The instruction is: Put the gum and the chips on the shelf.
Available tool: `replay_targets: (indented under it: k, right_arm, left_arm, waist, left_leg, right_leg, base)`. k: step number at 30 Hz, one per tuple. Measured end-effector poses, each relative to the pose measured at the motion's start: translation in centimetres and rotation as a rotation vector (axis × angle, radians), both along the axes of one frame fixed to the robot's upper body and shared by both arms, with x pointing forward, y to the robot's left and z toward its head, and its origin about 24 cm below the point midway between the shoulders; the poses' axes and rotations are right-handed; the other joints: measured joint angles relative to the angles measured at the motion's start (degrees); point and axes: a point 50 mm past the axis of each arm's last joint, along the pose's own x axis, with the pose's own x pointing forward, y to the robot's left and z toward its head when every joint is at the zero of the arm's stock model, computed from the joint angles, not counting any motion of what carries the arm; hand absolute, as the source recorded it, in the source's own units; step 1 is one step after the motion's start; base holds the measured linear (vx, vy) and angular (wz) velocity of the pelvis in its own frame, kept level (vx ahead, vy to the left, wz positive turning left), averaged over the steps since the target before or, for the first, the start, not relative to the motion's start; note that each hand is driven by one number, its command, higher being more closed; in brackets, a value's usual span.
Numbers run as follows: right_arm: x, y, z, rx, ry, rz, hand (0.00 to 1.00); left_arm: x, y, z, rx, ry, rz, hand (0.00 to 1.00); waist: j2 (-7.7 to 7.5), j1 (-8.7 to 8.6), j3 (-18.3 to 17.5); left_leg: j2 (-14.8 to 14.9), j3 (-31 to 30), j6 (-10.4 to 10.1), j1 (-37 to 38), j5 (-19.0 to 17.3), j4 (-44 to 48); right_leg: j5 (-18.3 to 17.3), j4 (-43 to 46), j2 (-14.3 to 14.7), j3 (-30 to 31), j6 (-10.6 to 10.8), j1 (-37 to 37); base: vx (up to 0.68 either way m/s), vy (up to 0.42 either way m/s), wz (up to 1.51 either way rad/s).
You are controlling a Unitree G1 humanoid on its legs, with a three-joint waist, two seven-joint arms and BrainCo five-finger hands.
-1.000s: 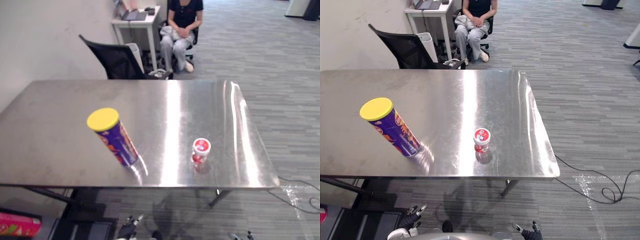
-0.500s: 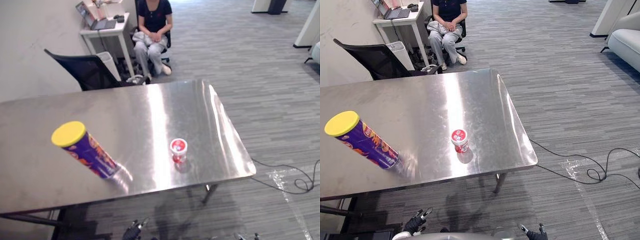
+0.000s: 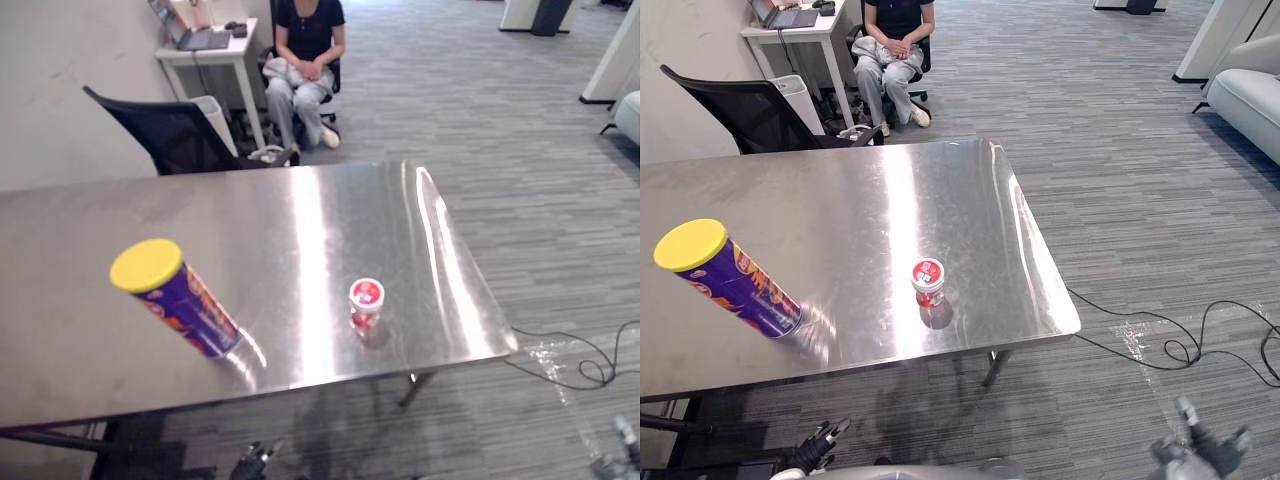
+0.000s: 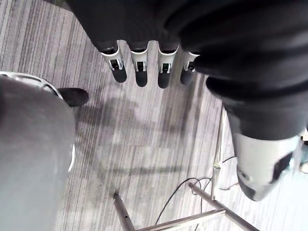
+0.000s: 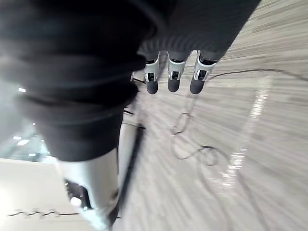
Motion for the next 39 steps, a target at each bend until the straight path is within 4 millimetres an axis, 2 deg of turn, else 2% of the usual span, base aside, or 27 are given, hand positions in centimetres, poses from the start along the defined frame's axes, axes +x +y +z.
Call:
replay_targets:
  k: [3,6,7,8,10,14,17,21,25,31,39]
  right_arm:
    - [3.2,-0.4,4.0,-0.146,-0.12,0.082,0.0]
    - [6.7,1.0,8.0,-0.306,-0.202,0.252,0.0]
    - [7.3,1.4,8.7,-0.328,-0.224,0.29,0.0]
    - [8.6,2.7,10.5,-0.406,-0.258,0.411,0.0]
    - [9.9,4.2,12.3,-0.478,-0.291,0.534,0.0]
    - [12.2,9.4,16.3,-0.637,-0.384,0.951,0.0]
    - [12.8,11.6,16.7,-0.645,-0.395,1.161,0.0]
    - [13.3,13.4,16.0,-0.549,-0.415,1.354,0.0]
    - [13.5,15.2,15.0,-0.501,-0.363,1.548,0.0]
    - [13.5,17.5,13.5,-0.43,-0.31,1.705,0.0]
    - [14.1,19.0,13.3,-0.42,-0.304,1.793,0.0]
  left_arm:
    - [-0.6,-0.1,0.0,0.004,0.015,-0.015,0.0]
    - [-1.3,-0.1,-0.1,0.007,0.038,-0.026,0.0]
    - [-1.5,-0.1,-0.1,0.007,0.041,-0.025,0.0]
    - [-1.7,-0.1,-0.1,0.007,0.047,-0.026,0.0]
    - [-1.9,-0.1,-0.1,0.007,0.048,-0.026,0.0]
    - [-1.5,0.0,0.1,0.013,0.03,-0.032,0.0]
    - [-1.4,0.4,0.2,0.025,0.028,-0.038,0.0]
    - [-1.4,0.4,0.2,0.047,0.036,-0.081,0.0]
    - [-1.5,0.3,0.2,0.047,0.041,-0.095,0.0]
    - [-2.0,0.0,-0.1,0.041,0.069,-0.12,0.0]
    - [-2.3,0.0,-0.2,0.046,0.086,-0.155,0.0]
  waist:
    - [0.1,-0.04,-0.25]
    - [0.64,0.04,-0.61]
    - [0.63,0.05,-0.61]
    - [0.58,0.04,-0.63]
    - [0.49,0.02,-0.68]
    - [0.25,0.04,-0.95]
    - [-0.62,0.15,-1.37]
    - [-0.69,0.09,-1.44]
    - [-0.51,0.14,-1.55]
    - [0.45,0.18,-2.66]
    - [0.45,0.7,-2.87]
  left_leg:
    - [-0.15,-0.46,0.66,-1.11,0.46,0.0]
    - [-0.26,-0.61,0.83,-1.55,0.57,0.01]
    - [-0.25,-0.61,0.83,-1.58,0.57,0.01]
    - [-0.21,-0.54,0.85,-1.8,0.54,0.02]
    - [-0.13,-0.28,0.85,-2.19,0.53,0.03]
    - [0.02,0.11,0.78,-2.37,0.42,0.22]
    - [0.05,0.11,0.78,-2.35,0.42,0.37]
    - [-0.04,0.14,0.79,-2.28,0.43,0.37]
    - [-0.03,0.04,0.94,-2.25,0.55,0.1]
    - [-0.11,-0.41,1.32,-2.26,0.84,0.01]
    - [-0.12,-1.59,1.51,-2.38,1.04,0.02]
  right_leg:
    - [-0.11,0.03,-0.11,-0.19,-0.17,-0.98]
    - [0.05,-0.04,-0.21,-0.18,-0.19,-1.35]
    - [0.08,-0.06,-0.21,-0.18,-0.15,-1.36]
    - [0.27,-0.09,-0.17,-0.15,-0.37,-1.62]
    - [0.61,-0.31,-0.08,-0.13,-0.34,-2.03]
    - [1.44,-1.21,0.24,-0.01,-0.09,-1.86]
    - [1.52,-1.22,0.28,-0.2,0.01,-1.74]
    - [1.76,-1.21,0.18,-0.22,0.03,-1.68]
    - [1.87,-1.21,0.17,-0.44,-0.1,-1.64]
    - [1.97,-1.17,0.04,-0.95,-0.25,-1.61]
    - [2.16,-2.06,0.11,-2.26,-0.3,-0.56]
  base:
    - [-0.06,0.018,0.06]
    - [-0.01,0.006,0.01]
    - [0.0,0.0,0.0]
    - [0.0,0.0,0.0]
    - [0.03,0.004,-0.06]
    - [0.07,-0.005,-0.05]
    - [0.06,-0.003,0.02]
    - [0.01,0.001,0.0]
    - [-0.04,0.001,0.01]
    - [-0.04,0.007,0.02]
    - [0.0,-0.001,0.07]
